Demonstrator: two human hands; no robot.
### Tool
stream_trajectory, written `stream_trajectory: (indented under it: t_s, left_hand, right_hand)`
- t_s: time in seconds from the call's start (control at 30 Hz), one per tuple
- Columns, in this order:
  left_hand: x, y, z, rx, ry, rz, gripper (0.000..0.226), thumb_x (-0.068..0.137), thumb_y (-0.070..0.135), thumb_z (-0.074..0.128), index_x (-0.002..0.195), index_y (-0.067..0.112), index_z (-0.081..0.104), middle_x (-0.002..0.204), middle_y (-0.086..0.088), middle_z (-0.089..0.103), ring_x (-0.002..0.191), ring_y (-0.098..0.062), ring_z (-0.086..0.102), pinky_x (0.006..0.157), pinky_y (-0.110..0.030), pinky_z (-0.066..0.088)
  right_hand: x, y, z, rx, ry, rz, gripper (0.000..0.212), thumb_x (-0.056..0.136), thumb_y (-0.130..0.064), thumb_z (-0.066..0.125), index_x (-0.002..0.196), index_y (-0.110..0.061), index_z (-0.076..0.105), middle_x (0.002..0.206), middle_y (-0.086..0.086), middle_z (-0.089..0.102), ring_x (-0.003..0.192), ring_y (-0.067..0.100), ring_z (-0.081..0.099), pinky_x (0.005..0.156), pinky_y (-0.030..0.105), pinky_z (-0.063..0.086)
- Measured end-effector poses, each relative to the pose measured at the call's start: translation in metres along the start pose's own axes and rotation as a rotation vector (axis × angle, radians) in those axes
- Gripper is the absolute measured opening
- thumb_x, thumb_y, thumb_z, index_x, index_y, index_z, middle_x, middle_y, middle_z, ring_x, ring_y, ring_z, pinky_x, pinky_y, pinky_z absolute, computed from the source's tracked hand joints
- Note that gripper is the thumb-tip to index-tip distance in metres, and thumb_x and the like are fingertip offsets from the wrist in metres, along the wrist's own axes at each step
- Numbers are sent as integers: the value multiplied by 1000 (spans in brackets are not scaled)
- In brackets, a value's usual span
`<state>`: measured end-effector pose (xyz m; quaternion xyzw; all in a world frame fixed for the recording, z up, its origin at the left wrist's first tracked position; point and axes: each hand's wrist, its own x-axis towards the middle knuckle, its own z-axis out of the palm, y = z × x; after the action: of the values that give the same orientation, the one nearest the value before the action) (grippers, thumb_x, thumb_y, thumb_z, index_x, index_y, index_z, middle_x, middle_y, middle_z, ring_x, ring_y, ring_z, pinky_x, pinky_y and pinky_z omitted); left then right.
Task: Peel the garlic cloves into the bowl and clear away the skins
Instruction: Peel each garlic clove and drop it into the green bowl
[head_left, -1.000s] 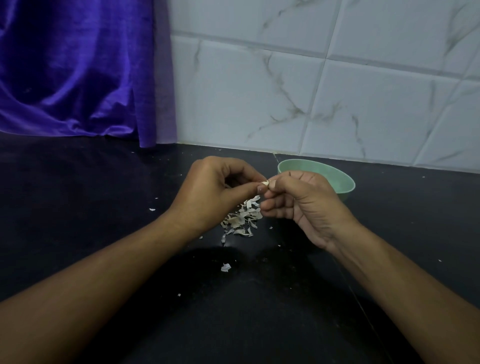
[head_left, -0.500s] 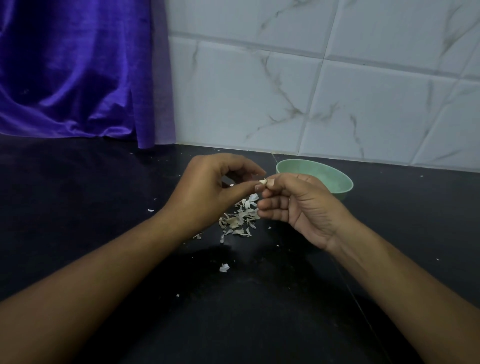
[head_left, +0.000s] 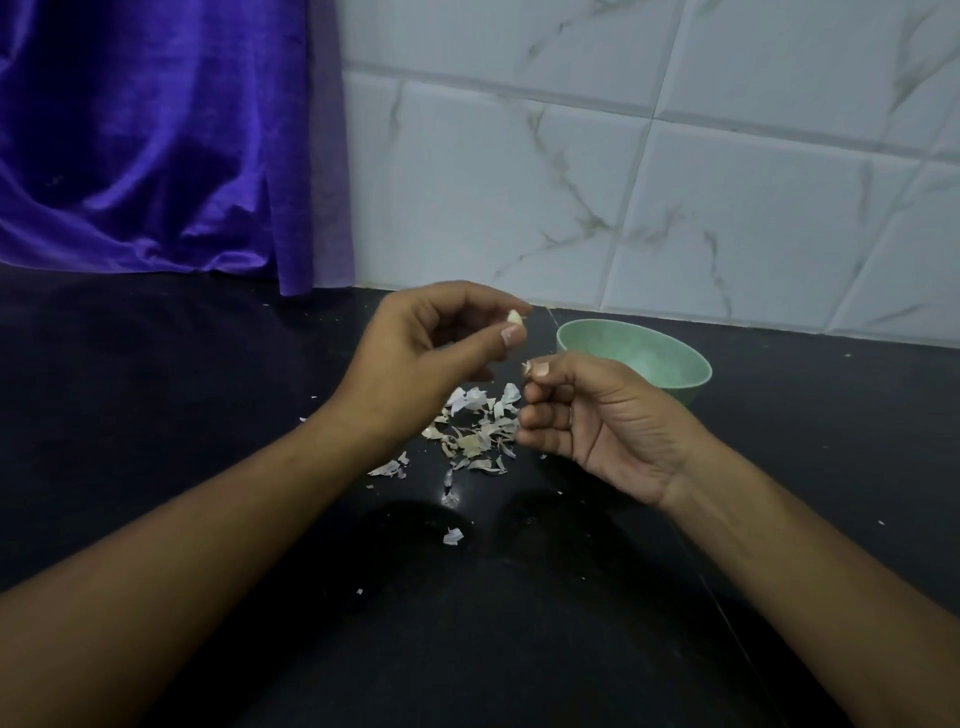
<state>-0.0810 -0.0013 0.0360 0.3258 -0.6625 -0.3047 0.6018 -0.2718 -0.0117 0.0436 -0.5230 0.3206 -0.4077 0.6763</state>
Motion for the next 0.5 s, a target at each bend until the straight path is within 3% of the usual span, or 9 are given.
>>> stream_trajectory:
  t_s: [0.23, 0.5]
  left_hand:
    - [0, 1, -1, -149, 25, -165, 20, 95, 7, 70, 115, 9, 74, 93, -3, 72, 83, -12, 69, 70, -26, 61]
    - [-2, 1, 0, -148, -65, -215, 18, 97, 7, 67, 114, 9, 73, 93, -10, 67, 84, -14, 69, 72, -30, 63]
  right_hand:
    - [-3, -3, -2, -275, 102, -200, 11, 99, -15, 64, 97, -7, 71, 89, 13, 73, 66, 22, 72, 62, 32, 63]
    - [-5, -2, -2, -363, 166, -295, 14, 84, 0, 79, 90, -1, 66, 83, 19, 69, 70, 25, 71, 60, 33, 63]
